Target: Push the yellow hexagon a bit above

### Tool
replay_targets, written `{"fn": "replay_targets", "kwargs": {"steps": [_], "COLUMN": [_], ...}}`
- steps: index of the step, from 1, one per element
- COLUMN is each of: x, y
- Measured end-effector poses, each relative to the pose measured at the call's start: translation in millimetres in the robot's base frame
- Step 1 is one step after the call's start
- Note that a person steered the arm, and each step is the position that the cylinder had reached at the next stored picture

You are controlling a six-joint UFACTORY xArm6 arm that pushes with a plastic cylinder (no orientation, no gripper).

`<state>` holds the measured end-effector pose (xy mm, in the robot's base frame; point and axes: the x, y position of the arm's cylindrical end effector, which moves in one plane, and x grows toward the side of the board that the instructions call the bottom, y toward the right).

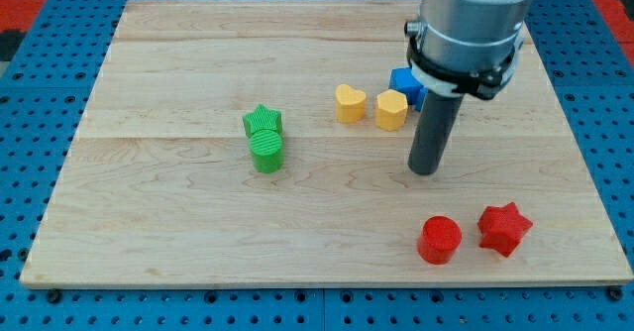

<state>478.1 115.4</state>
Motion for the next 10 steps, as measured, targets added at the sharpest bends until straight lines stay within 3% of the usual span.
{"fn": "replay_targets", "kwargs": {"steps": [1, 2, 6, 8, 10], "x": [-38, -48, -107, -93, -149], "y": [0, -5, -101, -85, -73]}}
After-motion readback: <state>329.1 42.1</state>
